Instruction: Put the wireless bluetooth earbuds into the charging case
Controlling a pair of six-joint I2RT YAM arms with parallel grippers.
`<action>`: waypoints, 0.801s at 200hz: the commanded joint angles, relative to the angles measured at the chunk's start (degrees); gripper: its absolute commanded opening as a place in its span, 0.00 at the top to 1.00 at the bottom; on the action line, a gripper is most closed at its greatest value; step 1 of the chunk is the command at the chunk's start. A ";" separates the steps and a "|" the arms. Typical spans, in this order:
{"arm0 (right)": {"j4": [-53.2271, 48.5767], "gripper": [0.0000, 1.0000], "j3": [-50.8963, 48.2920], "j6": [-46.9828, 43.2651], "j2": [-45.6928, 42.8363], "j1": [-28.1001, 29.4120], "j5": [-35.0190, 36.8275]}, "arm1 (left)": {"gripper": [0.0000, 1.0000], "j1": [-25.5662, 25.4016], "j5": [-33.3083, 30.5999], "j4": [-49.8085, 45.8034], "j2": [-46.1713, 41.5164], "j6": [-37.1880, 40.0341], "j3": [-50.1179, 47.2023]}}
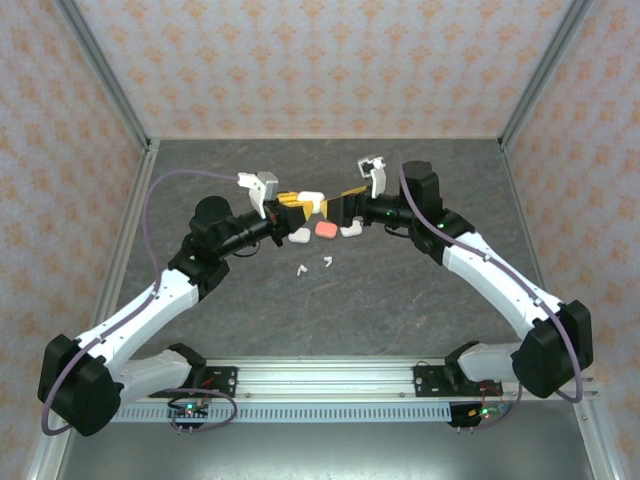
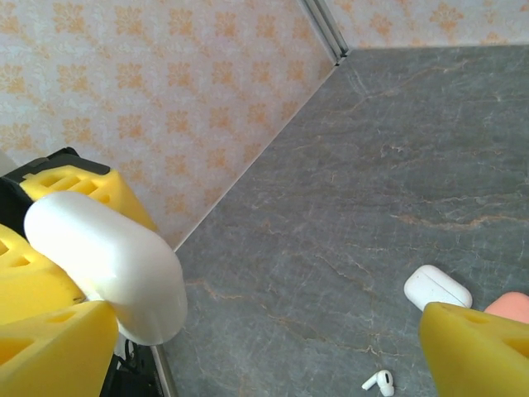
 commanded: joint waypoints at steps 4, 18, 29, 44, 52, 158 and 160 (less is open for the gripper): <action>2.76 0.09 2.00 0.54 0.86 0.37 0.01 | 1.00 -0.82 0.25 4.01 0.15 1.59 0.72; 3.36 0.10 2.09 0.82 1.01 0.32 -0.38 | 1.00 -0.89 0.17 3.56 0.17 1.91 0.82; 3.79 0.14 2.05 0.64 1.12 0.36 -1.93 | 1.00 -0.92 0.11 3.54 0.17 2.03 0.73; 3.78 0.19 2.10 -0.24 0.94 0.37 -5.36 | 1.00 -1.01 0.01 3.32 0.17 2.21 0.74; 3.78 0.21 1.94 -0.78 0.65 0.19 -7.10 | 1.00 -0.97 0.14 3.33 0.17 2.30 0.82; 3.28 0.40 2.90 -6.46 -1.53 -0.82 -20.84 | 1.00 -1.07 6.18 5.56 -2.73 2.54 0.22; 3.28 0.41 3.06 -6.36 -1.39 -0.82 -21.02 | 1.00 -1.06 6.24 5.56 -2.75 2.54 0.25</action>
